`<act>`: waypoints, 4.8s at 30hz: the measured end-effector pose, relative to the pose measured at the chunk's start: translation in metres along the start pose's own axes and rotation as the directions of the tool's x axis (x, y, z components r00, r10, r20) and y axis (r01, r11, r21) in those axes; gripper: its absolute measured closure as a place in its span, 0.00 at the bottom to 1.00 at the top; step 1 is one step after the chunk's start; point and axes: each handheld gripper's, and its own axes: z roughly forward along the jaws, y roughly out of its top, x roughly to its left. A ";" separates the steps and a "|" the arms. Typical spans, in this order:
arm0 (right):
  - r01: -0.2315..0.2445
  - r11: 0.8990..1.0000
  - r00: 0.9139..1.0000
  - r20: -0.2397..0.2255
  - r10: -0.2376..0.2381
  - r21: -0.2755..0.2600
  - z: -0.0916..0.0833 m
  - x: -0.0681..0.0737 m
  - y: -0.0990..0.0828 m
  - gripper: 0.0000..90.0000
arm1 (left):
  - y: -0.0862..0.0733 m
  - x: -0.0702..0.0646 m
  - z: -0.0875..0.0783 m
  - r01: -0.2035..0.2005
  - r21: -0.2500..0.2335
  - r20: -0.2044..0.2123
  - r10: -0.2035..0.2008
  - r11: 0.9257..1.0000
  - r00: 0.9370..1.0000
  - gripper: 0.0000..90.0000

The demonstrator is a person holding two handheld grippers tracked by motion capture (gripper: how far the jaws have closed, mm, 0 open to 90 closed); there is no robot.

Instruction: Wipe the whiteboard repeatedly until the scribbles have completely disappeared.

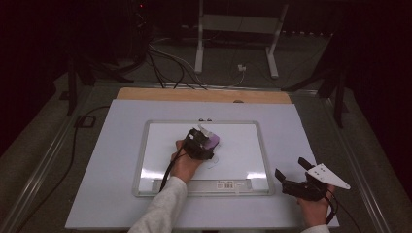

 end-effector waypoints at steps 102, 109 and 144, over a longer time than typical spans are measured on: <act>-0.001 1.000 1.000 0.001 0.001 -0.002 -0.001 0.000 0.000 0.01 | -0.019 0.023 -0.010 0.100 -0.007 -0.080 -0.100 0.995 0.992 0.46; -0.002 1.000 1.000 0.001 0.002 -0.002 -0.001 0.000 0.000 0.01 | -0.023 0.036 -0.013 0.138 -0.005 -0.110 -0.138 0.990 0.984 0.46; -0.005 1.000 1.000 0.000 0.005 -0.003 -0.001 -0.002 0.000 0.01 | -0.044 0.068 -0.024 0.245 -0.033 -0.242 -0.245 0.969 0.939 0.46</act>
